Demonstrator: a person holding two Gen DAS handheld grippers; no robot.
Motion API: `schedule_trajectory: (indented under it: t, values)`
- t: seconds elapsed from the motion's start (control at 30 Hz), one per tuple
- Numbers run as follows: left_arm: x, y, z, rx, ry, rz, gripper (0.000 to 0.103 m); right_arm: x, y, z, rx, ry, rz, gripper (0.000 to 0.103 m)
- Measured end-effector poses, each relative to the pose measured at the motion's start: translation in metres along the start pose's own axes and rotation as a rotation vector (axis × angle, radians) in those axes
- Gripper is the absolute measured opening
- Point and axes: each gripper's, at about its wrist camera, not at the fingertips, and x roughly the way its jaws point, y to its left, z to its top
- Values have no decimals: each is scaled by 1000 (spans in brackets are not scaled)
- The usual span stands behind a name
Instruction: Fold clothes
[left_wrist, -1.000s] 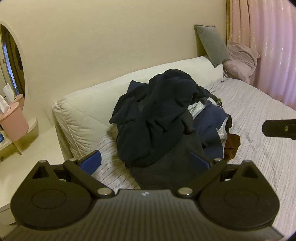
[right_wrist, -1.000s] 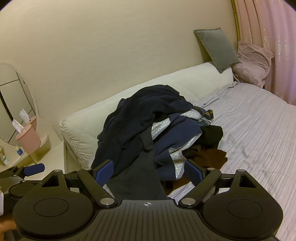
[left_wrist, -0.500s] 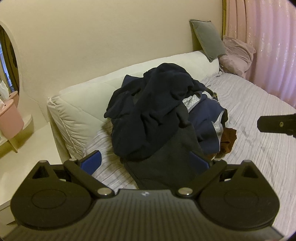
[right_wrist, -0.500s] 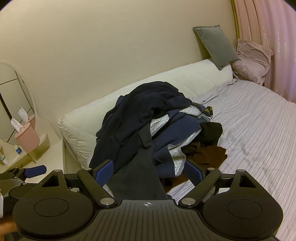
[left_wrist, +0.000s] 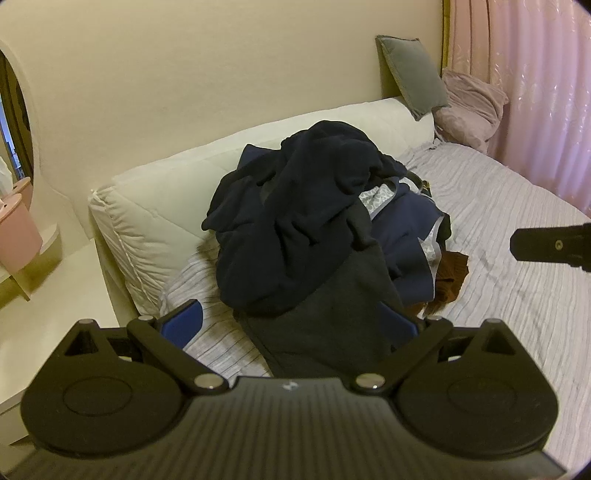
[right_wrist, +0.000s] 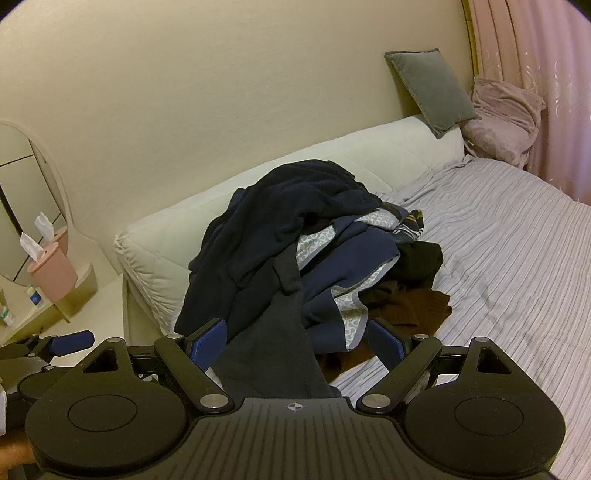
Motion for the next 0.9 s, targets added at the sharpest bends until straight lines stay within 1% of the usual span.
schedule_trajectory:
  t: [0.9]
  values:
    - [2,-5,3,7,9,-3,100,1,-5,1,5,1,1,86]
